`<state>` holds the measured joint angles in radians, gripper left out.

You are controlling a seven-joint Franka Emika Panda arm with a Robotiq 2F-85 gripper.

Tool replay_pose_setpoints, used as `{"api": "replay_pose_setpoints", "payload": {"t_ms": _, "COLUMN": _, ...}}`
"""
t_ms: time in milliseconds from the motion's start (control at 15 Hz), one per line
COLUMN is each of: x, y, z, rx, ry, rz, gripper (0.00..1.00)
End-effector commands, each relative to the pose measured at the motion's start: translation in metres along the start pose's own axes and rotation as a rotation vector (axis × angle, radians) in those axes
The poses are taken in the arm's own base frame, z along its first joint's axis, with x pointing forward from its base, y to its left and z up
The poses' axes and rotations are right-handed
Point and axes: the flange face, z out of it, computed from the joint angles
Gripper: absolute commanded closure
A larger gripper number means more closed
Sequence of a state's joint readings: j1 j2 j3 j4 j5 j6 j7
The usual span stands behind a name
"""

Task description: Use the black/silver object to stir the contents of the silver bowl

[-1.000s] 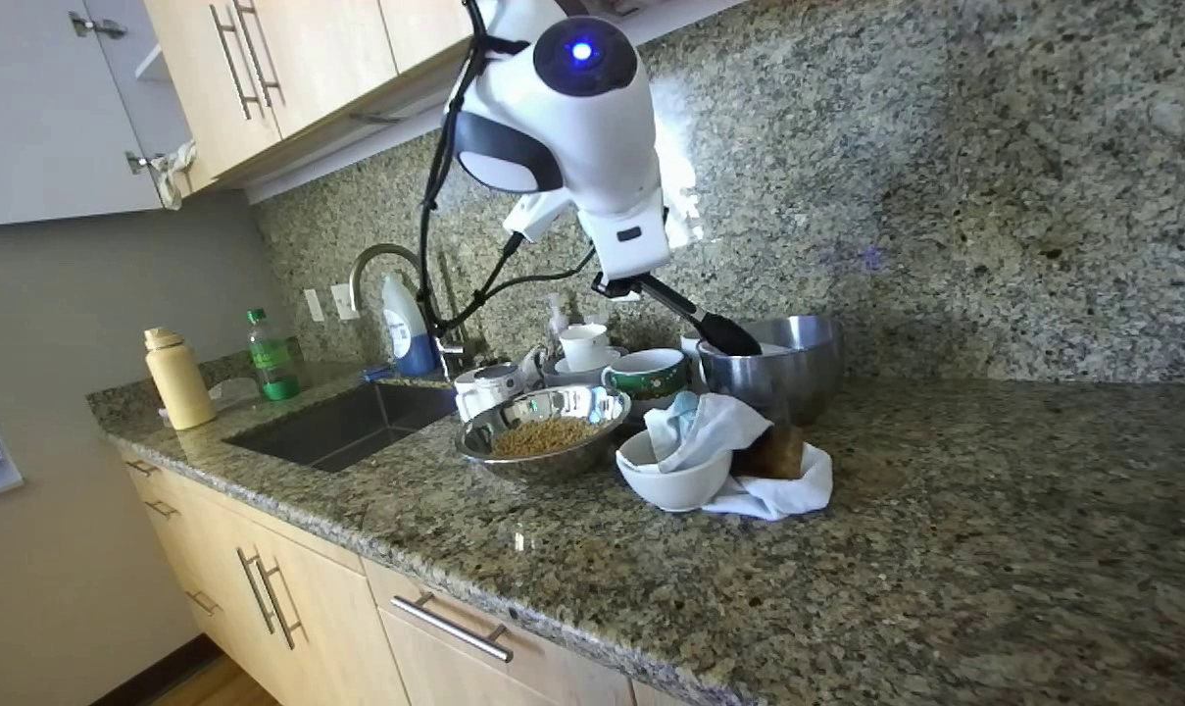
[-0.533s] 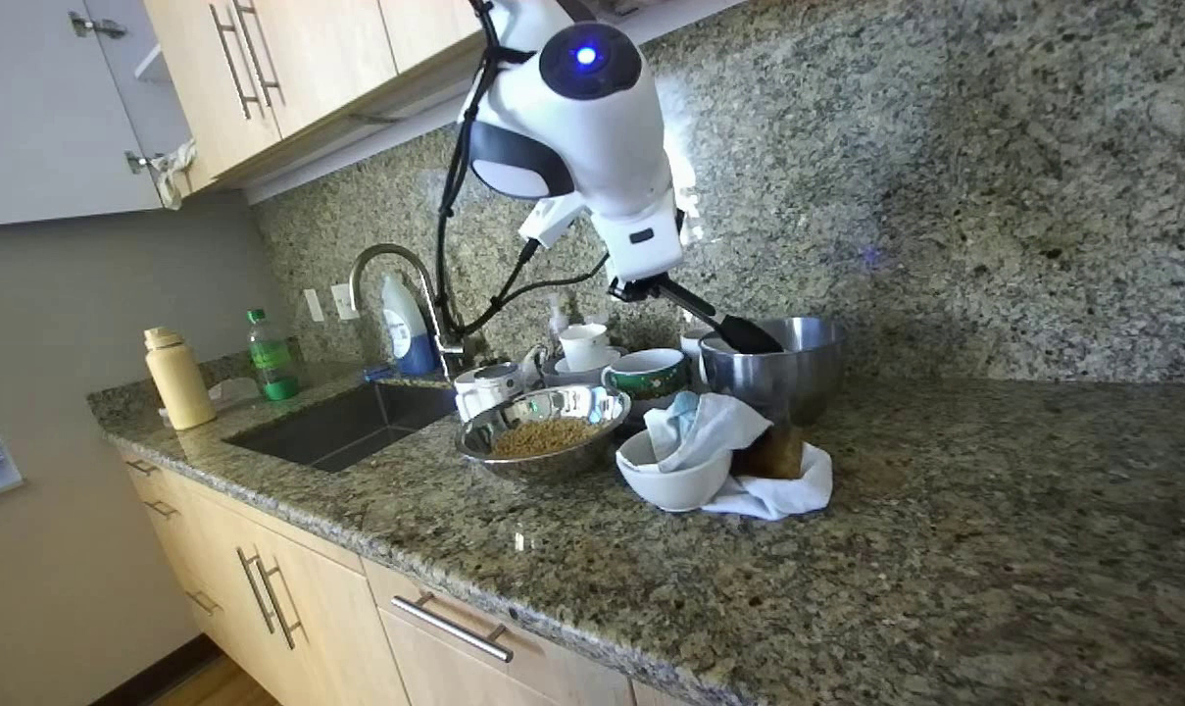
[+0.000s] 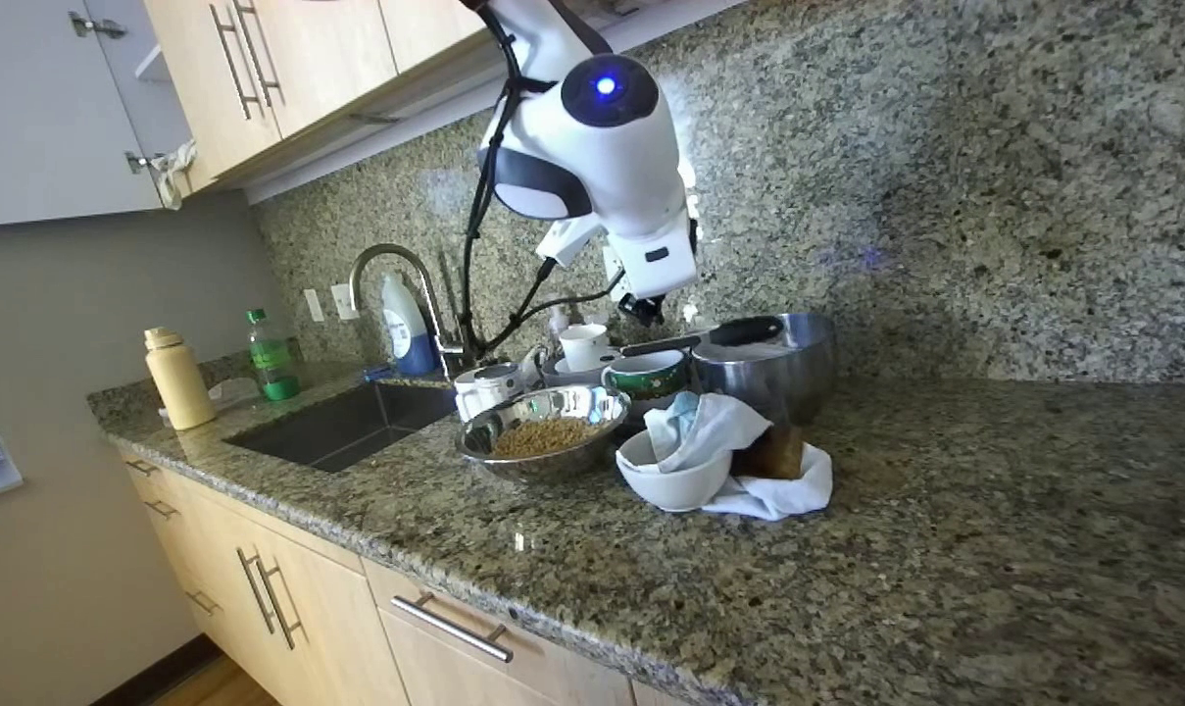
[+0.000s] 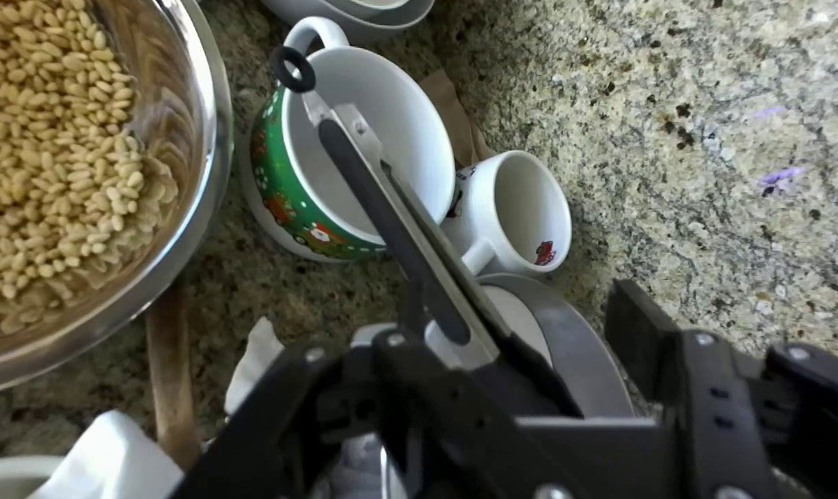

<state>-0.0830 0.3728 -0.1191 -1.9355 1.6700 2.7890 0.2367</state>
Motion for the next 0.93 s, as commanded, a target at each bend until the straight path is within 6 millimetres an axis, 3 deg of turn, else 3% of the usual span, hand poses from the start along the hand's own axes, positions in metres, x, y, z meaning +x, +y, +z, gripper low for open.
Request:
{"api": "replay_pose_setpoints", "payload": {"t_ms": 0, "x": 0.0, "y": -0.008, "z": 0.004, "rx": 0.011, "ry": 0.018, "rz": 0.001, "gripper": 0.01}}
{"api": "replay_pose_setpoints", "payload": {"t_ms": 400, "x": -0.009, "y": -0.007, "z": 0.002, "rx": -0.019, "ry": -0.001, "rz": -0.024, "gripper": 0.0}}
{"api": "replay_pose_setpoints", "payload": {"t_ms": 867, "x": -0.054, "y": -0.012, "z": -0.02, "rx": -0.14, "ry": -0.07, "rz": -0.143, "gripper": 0.0}}
